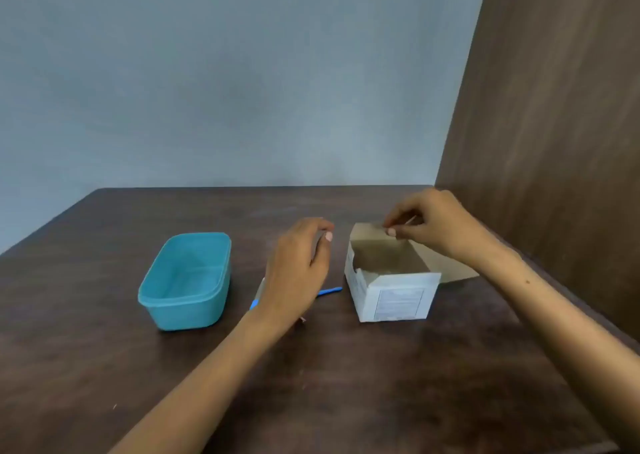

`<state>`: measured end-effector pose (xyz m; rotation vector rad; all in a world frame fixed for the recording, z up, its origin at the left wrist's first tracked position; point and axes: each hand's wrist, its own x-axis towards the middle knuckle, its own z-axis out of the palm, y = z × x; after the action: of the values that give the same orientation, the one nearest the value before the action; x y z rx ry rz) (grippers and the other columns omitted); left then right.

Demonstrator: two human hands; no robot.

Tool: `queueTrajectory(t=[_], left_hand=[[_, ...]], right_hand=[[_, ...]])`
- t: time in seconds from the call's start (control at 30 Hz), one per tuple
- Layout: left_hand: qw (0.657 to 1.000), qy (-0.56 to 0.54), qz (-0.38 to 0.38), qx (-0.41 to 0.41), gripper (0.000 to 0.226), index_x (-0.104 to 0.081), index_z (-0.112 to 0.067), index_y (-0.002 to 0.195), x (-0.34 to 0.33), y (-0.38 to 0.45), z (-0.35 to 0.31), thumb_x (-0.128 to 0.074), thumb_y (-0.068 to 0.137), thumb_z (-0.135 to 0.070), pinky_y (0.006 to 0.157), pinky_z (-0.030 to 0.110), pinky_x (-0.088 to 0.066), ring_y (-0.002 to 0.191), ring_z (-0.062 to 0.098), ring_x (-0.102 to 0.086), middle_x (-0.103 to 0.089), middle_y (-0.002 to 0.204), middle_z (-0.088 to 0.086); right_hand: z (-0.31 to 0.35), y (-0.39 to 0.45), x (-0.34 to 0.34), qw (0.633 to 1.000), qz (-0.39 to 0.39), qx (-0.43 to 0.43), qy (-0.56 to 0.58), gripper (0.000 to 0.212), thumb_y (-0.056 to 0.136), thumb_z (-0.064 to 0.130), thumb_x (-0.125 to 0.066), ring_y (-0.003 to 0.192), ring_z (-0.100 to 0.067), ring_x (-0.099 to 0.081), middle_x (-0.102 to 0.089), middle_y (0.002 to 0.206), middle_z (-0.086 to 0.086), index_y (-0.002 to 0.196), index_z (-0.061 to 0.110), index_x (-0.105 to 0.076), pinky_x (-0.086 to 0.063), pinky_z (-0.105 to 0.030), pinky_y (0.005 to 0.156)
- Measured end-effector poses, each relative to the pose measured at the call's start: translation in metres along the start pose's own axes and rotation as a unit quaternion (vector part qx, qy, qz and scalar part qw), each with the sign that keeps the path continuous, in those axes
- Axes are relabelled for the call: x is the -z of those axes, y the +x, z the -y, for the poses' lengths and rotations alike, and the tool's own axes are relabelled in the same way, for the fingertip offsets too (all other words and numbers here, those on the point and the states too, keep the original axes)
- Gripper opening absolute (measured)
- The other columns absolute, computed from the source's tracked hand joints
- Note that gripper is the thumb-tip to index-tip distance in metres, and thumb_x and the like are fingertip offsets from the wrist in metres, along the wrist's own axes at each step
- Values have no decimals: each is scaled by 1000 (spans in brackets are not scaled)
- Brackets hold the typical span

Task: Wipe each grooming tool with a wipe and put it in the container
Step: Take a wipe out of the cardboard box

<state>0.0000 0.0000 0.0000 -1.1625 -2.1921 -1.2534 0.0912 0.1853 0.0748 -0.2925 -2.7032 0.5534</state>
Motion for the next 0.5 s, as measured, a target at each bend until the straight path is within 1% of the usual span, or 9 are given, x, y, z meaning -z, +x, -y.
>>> queueTrajectory(t=[0.03,0.1,0.13,0.2,0.27,0.3,0.4,0.5], left_hand=[[1000,-10,0,7,23,-64,-13,112,-3,2,3,-49,96,-18,84,12,-44,101,9,-60,-66,111,-1],[1000,-8,3,17,21,-63,-16,111,-10,4,9,-49,96,-19,87,19,-47,102,8,-59,-65,112,-4],[1000,-5,12,27,21,-63,-18,111,-12,3,11,-50,95,-19,87,19,-47,102,7,-58,-64,112,-5],[999,-5,19,29,20,-63,-20,111,-17,3,14,-50,95,-19,84,11,-42,100,2,-55,-63,113,-6],[999,9,23,21,20,-63,-21,110,-17,3,15,-49,95,-20,82,5,-35,101,-1,-51,-61,117,-7],[999,12,27,18,20,-63,-21,110,-17,2,15,-49,95,-21,82,6,-34,103,0,-51,-61,119,-7],[999,13,35,23,21,-63,-20,110,-16,1,14,-48,96,-21,86,14,-37,110,5,-53,-60,122,-4],[999,15,39,28,21,-65,-17,108,-15,0,14,-47,96,-20,87,15,-38,111,8,-54,-61,121,-1]], right_hand=[[-3,4,0,999,39,-13,-13,12,78,14,-74,81,-7,-66,-73,85,5,88,22,-75,-55,-35,84],[-7,12,-1,993,106,-8,-46,15,76,14,-77,81,-6,-67,-74,87,5,89,22,-76,-55,-33,82],[-5,14,-5,989,133,-14,-59,16,75,15,-77,81,-6,-67,-75,87,4,89,23,-76,-55,-32,82],[-6,20,-11,982,174,-13,-75,18,73,16,-79,82,-5,-67,-75,87,5,89,23,-76,-54,-32,82],[-4,24,-17,976,197,-10,-93,19,71,16,-79,83,-6,-68,-75,85,7,90,23,-76,-55,-34,82],[-3,25,-21,973,208,-3,-102,20,71,17,-80,83,-7,-69,-75,85,7,89,22,-76,-55,-35,82],[-1,26,-30,964,226,6,-141,19,69,18,-81,84,-11,-69,-75,85,6,87,21,-75,-56,-35,80],[-1,24,-35,958,213,17,-191,20,72,14,-76,85,-18,-69,-74,90,0,91,20,-74,-56,-36,78]])
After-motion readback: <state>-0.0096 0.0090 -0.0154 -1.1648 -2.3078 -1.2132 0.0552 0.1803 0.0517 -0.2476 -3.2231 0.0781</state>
